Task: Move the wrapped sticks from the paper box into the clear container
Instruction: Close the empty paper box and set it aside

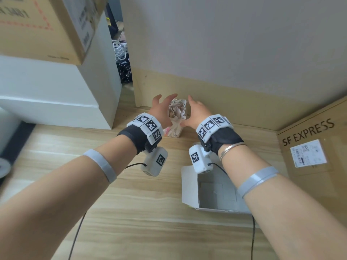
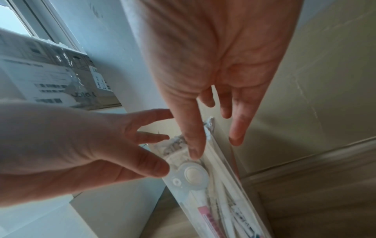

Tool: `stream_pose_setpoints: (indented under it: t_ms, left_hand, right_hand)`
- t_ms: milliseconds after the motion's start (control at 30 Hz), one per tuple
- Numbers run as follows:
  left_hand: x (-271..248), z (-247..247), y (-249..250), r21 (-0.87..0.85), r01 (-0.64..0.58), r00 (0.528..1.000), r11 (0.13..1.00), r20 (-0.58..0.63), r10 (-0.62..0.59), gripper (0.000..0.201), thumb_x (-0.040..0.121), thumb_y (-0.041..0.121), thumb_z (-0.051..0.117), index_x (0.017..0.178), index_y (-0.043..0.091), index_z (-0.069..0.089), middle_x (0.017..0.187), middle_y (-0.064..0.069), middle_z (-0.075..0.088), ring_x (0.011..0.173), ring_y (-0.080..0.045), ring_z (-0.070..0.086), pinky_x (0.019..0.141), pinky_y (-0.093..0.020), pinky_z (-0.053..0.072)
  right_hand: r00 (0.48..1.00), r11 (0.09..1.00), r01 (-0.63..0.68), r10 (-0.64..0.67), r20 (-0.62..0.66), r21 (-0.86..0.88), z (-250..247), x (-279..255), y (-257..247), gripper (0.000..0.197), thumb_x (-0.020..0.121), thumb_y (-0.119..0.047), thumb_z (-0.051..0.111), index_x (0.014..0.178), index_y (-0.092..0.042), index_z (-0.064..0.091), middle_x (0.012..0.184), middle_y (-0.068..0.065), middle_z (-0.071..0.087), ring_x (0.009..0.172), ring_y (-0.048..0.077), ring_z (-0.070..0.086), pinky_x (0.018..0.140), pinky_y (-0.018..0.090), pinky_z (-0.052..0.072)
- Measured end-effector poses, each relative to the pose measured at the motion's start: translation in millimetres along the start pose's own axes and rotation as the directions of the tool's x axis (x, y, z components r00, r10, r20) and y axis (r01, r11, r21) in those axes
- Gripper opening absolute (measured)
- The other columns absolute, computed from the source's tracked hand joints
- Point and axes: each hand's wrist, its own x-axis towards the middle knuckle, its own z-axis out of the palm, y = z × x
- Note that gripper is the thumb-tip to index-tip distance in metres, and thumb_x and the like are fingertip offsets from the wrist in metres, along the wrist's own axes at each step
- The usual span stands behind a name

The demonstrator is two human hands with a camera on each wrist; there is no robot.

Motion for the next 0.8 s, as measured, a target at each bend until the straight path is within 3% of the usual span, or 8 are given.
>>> stream_pose_setpoints:
  t_ms: [67, 167, 500, 600, 700, 800]
  left_hand:
    - [-6, 1, 6, 0.008, -0.021, 0.999, 1.0, -0.026, 0.021, 0.093, 0.074, -0.01, 0.065, 0.144, 0.038, 0.025, 0.156, -0.011, 0.005, 0.127, -0.031, 0.047, 0.08, -0.024, 0.049]
    - [-20, 4, 19, 0.013, -0.051, 0.998, 0.999, -0.04, 0.052, 0.085, 0.075, -0.007, 0.062, 0.143, 0.034, 0.03, 0.155, -0.013, 0.008, 0.136, -0.033, 0.036, 0.096, -0.035, 0.05]
    - [-73, 41, 50, 0.031, -0.093, 0.994, 0.995, 0.064, 0.091, 0.067, 0.081, 0.011, 0.061, 0.14, 0.027, 0.035, 0.148, -0.017, 0.025, 0.135, -0.033, 0.036, 0.114, -0.041, 0.031]
    - [-87, 58, 52, 0.077, -0.077, 0.995, 0.994, 0.069, 0.072, 0.065, 0.081, 0.015, 0.06, 0.138, 0.033, 0.035, 0.144, -0.015, 0.033, 0.128, -0.033, 0.045, 0.113, -0.046, 0.03]
    - [-98, 73, 52, 0.082, -0.046, 0.993, 0.996, 0.116, 0.036, 0.069, 0.084, 0.017, 0.06, 0.143, 0.03, 0.028, 0.145, -0.017, 0.032, 0.124, -0.033, 0.048, 0.102, -0.036, 0.04]
    - [-105, 87, 50, 0.087, 0.002, 0.985, 0.996, 0.173, -0.017, 0.076, 0.084, 0.021, 0.063, 0.147, 0.028, 0.021, 0.147, -0.018, 0.027, 0.124, -0.036, 0.048, 0.097, -0.036, 0.045]
  right_hand:
    - [1.0, 1.0, -0.005, 0.005, -0.005, -0.002, -3, -8, 2, 0.105, 0.078, -0.025, 0.074, 0.151, -0.013, 0.0, 0.154, 0.014, 0.023, 0.138, 0.027, 0.034, 0.109, 0.035, 0.033]
    - [1.0, 1.0, 0.001, -0.001, -0.019, -0.013, -7, -24, 5, 0.097, 0.081, -0.025, 0.07, 0.151, -0.013, 0.005, 0.153, 0.013, 0.026, 0.138, 0.028, 0.033, 0.109, 0.034, 0.033]
    - [0.996, 1.0, -0.005, 0.006, -0.092, 0.019, 4, -81, 35, 0.067, 0.081, -0.02, 0.065, 0.142, -0.018, 0.038, 0.141, 0.01, 0.043, 0.128, 0.029, 0.046, 0.104, 0.035, 0.039]
    - [0.994, 0.999, -0.032, 0.036, -0.103, 0.033, 12, -99, 51, 0.067, 0.082, -0.021, 0.065, 0.143, -0.021, 0.036, 0.144, 0.008, 0.041, 0.13, 0.029, 0.043, 0.106, 0.036, 0.037]
    - [0.993, 0.997, -0.066, 0.07, -0.093, 0.043, 21, -114, 65, 0.07, 0.083, -0.024, 0.065, 0.145, -0.024, 0.032, 0.148, 0.007, 0.035, 0.135, 0.03, 0.037, 0.112, 0.041, 0.033]
    - [0.988, 0.992, -0.118, 0.121, -0.093, 0.046, 30, -124, 82, 0.071, 0.081, -0.027, 0.066, 0.144, -0.027, 0.033, 0.149, 0.004, 0.035, 0.135, 0.031, 0.036, 0.11, 0.042, 0.034]
